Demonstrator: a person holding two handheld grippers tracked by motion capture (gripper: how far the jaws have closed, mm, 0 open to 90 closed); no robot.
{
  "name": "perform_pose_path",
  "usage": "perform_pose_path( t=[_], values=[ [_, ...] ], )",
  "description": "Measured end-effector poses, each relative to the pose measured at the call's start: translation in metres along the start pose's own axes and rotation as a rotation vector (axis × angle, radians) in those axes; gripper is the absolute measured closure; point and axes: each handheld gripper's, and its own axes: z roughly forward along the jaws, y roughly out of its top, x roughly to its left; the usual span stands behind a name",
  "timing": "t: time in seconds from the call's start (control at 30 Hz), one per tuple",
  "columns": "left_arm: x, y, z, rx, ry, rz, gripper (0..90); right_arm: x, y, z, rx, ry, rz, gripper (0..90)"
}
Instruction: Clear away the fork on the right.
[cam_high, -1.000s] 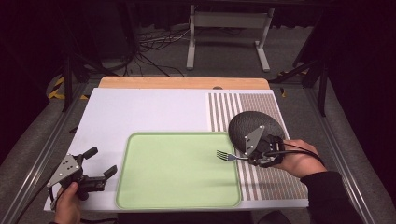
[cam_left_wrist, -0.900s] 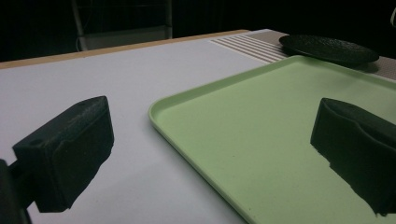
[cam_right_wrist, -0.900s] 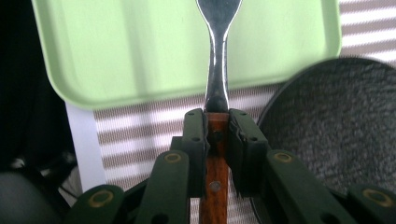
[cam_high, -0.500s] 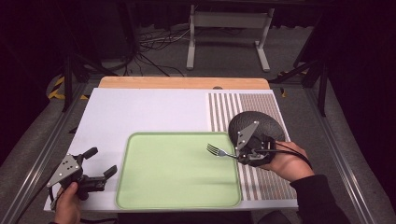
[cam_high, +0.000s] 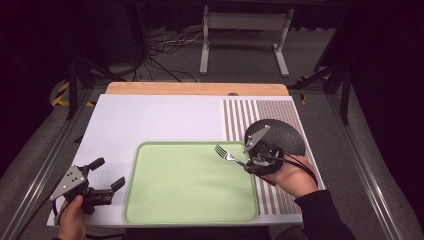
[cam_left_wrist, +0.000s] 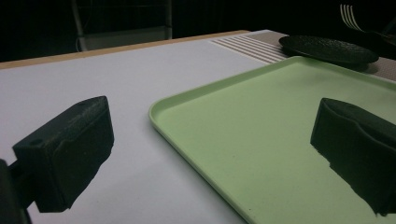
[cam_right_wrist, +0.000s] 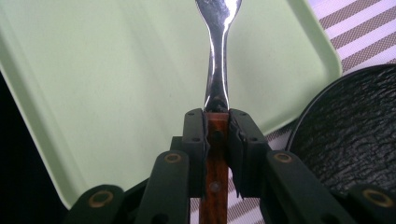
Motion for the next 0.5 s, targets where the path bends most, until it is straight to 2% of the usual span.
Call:
perform_pose_path(
  t=[0.23,0.37,0.5],
  values=[
    [0.0,0.0,0.0,-0.001,-0.001,-0.001,0.2,0.003,0.007,0.007,-0.008,-0.002,0.061,77.7],
    [0.0,0.0,0.0,-0.001,-0.001,0.0,0.2,0.006,0.011,0.01,-0.012,0.009,0.066,77.7],
    [0.0,0.0,0.0,-0.004,0.0,-0.001,0.2,0.008,0.014,0.014,-0.005,0.0,0.097,77.7]
  ],
)
